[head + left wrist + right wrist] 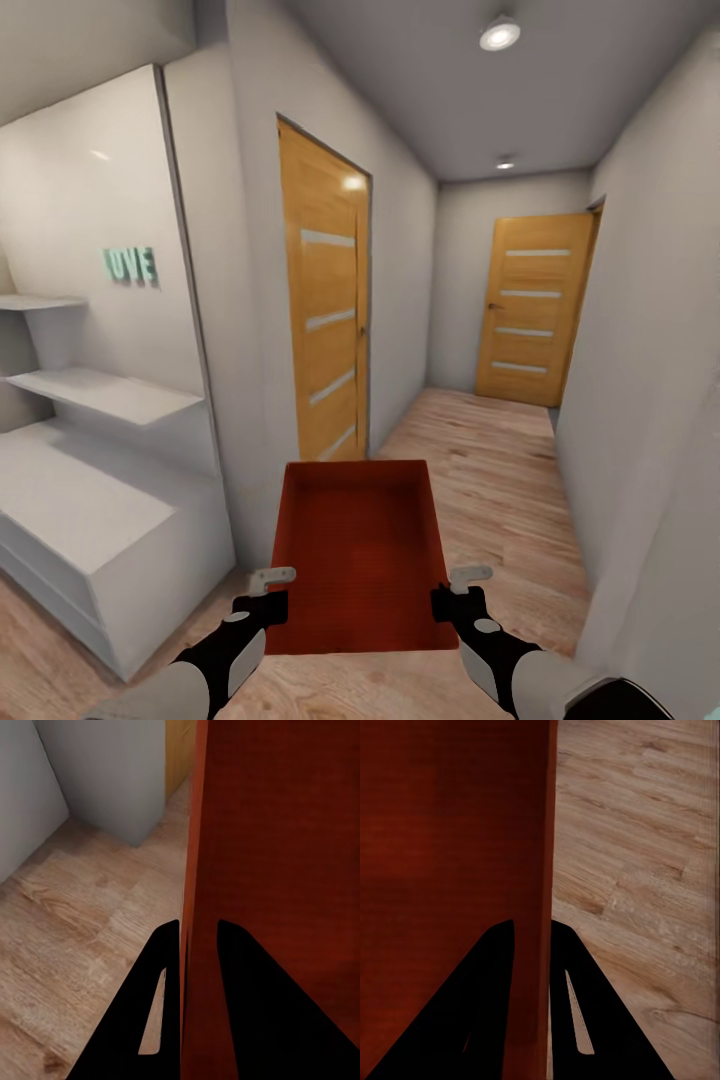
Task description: Move the two storage containers from the living room to the garage. In the garage, place one container on the floor and stack the other container on top of it (either order is fine).
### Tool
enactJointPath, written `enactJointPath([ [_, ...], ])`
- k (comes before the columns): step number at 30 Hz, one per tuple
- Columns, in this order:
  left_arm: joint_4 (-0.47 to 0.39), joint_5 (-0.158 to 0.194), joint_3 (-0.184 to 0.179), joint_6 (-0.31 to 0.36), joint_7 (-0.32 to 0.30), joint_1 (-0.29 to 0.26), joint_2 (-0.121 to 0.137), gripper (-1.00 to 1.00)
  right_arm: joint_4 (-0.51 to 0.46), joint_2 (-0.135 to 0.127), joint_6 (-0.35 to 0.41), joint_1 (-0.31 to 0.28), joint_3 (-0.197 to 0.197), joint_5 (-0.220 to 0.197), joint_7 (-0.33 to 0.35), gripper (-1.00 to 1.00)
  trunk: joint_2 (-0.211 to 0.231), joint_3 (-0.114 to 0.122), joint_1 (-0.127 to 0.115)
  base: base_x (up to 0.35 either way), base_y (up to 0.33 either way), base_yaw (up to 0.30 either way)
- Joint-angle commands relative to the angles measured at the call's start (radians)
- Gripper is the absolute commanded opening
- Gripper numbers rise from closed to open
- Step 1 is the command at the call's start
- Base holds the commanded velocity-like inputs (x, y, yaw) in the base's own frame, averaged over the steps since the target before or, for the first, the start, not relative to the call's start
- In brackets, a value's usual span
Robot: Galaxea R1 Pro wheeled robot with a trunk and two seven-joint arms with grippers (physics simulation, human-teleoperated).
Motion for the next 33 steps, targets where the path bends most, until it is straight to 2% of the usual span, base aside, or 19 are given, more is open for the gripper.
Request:
enactJointPath([
  [1,-0.003,-0.001,-0.011,-0.003,0.011,0.000,0.033,-1.00,0.004,-0.002,-0.004,-0.001,-0.029,-0.019,-0.003,-1.00,-0.001,-0.002,0.001,0.322,0.161,-0.280],
  [33,-0.003,-0.001,-0.011,-0.003,0.011,-0.001,0.034,-1.00,0.004,-0.002,-0.005,-0.001,-0.029,-0.018,-0.003,-1.00,-0.001,-0.002,0.001,0.322,0.145,-0.279],
])
